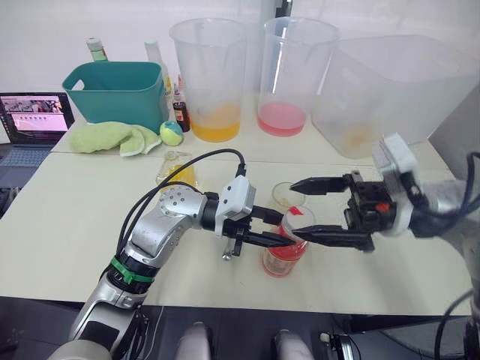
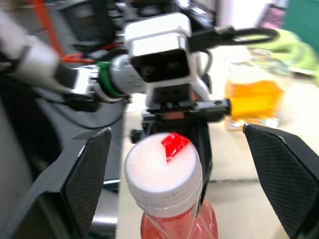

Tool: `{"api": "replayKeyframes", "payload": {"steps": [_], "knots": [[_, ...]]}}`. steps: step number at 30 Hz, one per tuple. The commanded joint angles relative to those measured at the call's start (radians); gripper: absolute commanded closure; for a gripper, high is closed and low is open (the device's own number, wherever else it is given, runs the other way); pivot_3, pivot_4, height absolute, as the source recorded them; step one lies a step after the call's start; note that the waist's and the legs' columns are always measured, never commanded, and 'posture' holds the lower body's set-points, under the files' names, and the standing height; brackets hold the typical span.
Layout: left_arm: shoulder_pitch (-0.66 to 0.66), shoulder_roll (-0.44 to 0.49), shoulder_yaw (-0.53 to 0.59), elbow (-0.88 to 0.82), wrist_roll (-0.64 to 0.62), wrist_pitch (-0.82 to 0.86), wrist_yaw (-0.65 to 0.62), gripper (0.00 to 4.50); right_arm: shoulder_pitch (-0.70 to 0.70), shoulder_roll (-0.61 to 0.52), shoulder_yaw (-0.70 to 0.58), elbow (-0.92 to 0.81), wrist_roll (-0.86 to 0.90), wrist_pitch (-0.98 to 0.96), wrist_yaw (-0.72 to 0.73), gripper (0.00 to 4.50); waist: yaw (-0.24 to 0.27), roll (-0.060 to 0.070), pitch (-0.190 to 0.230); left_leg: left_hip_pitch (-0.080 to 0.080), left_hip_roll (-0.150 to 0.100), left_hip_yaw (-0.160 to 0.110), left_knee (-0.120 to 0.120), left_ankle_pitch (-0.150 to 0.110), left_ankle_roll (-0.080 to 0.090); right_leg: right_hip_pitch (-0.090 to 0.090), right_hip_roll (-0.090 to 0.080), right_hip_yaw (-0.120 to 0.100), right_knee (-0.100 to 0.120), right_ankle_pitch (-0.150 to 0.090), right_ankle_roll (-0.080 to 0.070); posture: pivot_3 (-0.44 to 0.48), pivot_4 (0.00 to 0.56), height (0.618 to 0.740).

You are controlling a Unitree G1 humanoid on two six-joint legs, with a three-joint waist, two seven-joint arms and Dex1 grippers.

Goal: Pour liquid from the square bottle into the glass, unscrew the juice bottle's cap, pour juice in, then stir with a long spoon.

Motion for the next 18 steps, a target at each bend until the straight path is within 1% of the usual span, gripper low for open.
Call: {"api": "replayKeyframes", "payload": {"steps": [1,4,7,11,14,18], "knots": [[0.015,0.008,-0.023,0.02,0.025,0.009,-0.015,3.27,0.053,0.016,-0.098,-0.133,0.117,0.014,-0.195,0.04,-0.003,0.0,0.0,0.0,0.0,0.0,0.0,0.0,0.0,0.0,0.0,0.0,0.0,0.0,0.0,0.0,0.15,0.73],[0.014,0.006,-0.022,0.029,0.026,0.004,-0.018,3.27,0.144,0.035,-0.128,-0.247,0.171,0.011,-0.41,0.04,-0.006,0.0,0.0,0.0,0.0,-0.001,0.0,0.0,0.0,0.001,0.0,0.0,0.0,0.0,0.0,0.0,0.15,0.73],[0.019,0.006,-0.021,0.03,0.026,0.001,-0.018,3.27,0.22,0.042,-0.136,-0.325,0.24,-0.015,-0.569,0.04,-0.009,0.0,0.0,0.0,0.0,-0.001,0.0,0.0,0.0,0.001,0.0,0.0,-0.001,0.0,0.0,0.0,0.15,0.73],[0.022,0.005,-0.021,0.032,0.024,-0.002,-0.02,3.27,0.257,0.041,-0.118,-0.388,0.328,-0.074,-0.775,0.04,-0.01,0.0,0.0,0.0,0.0,-0.002,0.0,0.0,0.0,0.002,0.0,0.0,-0.001,0.0,0.0,0.0,0.15,0.73],[0.02,0.001,-0.024,0.037,0.024,-0.004,-0.023,3.27,0.251,0.019,-0.089,-0.404,0.358,-0.099,-0.869,0.04,-0.011,0.0,0.0,0.0,0.0,-0.002,0.0,0.0,0.0,0.002,0.0,0.0,-0.001,0.0,0.0,0.0,0.15,0.73],[0.015,-0.001,-0.025,0.042,0.024,-0.003,-0.026,3.27,0.269,-0.01,-0.071,-0.409,0.371,-0.127,-0.932,0.04,-0.01,0.0,0.0,0.0,0.0,-0.002,0.0,0.0,0.0,0.002,0.0,0.0,-0.002,0.0,0.0,0.0,0.15,0.73]]}}
